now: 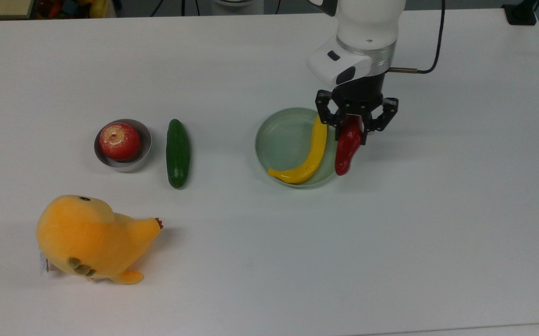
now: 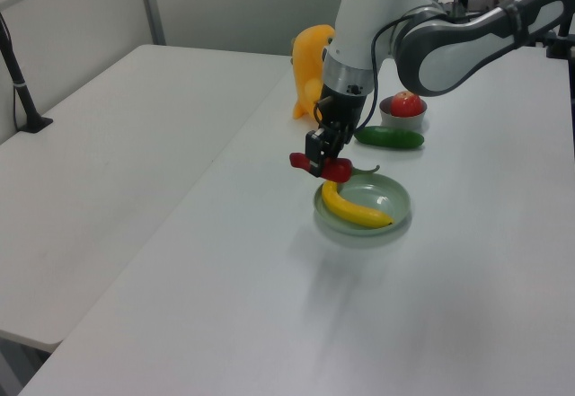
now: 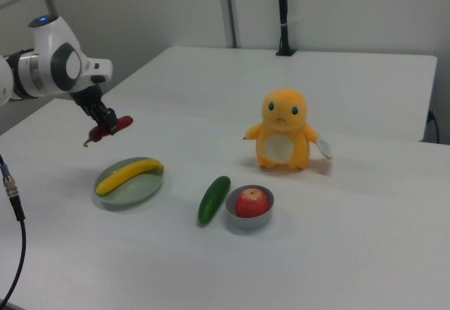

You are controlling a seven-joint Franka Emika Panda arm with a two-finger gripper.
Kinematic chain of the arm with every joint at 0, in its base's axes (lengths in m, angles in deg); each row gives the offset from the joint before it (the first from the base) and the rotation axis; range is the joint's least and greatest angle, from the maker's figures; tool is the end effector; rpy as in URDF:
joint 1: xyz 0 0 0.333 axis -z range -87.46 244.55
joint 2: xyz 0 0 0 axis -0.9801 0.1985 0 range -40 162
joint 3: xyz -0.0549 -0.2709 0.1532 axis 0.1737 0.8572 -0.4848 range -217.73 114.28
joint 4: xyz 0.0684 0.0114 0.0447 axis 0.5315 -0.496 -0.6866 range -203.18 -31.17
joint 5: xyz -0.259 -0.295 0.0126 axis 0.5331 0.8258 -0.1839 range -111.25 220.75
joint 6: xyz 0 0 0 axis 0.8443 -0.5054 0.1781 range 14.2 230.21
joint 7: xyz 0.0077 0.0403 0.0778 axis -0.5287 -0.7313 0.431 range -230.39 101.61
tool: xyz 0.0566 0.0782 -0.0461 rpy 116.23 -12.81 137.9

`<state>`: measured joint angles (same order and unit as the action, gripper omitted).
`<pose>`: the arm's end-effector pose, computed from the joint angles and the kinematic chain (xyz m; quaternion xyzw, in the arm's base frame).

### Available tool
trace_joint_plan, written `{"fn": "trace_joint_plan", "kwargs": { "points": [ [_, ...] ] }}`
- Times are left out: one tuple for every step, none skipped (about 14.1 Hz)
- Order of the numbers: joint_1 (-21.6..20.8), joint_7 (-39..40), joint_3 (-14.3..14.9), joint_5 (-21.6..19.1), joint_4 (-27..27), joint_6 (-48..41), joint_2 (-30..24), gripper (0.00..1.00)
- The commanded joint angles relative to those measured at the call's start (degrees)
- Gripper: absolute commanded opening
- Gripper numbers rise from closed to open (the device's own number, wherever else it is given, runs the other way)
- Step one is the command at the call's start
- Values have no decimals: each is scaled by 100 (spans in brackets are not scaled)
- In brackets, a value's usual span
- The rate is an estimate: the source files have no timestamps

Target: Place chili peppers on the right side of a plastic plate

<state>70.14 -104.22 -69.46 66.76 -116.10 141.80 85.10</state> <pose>0.6437 0.2732 0.4415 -0.9873 0.0876 -0.1251 0.0439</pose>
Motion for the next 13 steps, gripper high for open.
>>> {"fn": "trace_joint_plan", "kwargs": {
  "points": [
    [531, 1351, 6, -14, -239, -433, -221, 39],
    [698, 1772, 6, -41, -239, -547, -239, 39],
    [830, 2159, 24, -50, -248, -592, -291, 39],
    [919, 2476, 85, -76, -283, -601, -344, 39],
    [972, 2767, 207, -146, -353, -592, -388, 39],
    [990, 3187, 452, -338, -441, -592, -510, 39],
    [990, 3479, 602, -505, -529, -592, -598, 39],
    [972, 3769, 761, -698, -660, -592, -712, 39],
    [946, 4067, 910, -848, -835, -584, -818, 39],
    [937, 4305, 1007, -936, -994, -575, -923, 39],
    [954, 4430, 1034, -990, -1161, -557, -994, 39],
    [981, 4466, 1043, -999, -1362, -522, -1091, 39],
    [998, 4492, 1043, -999, -1643, -478, -1170, 39]
  ]
}}
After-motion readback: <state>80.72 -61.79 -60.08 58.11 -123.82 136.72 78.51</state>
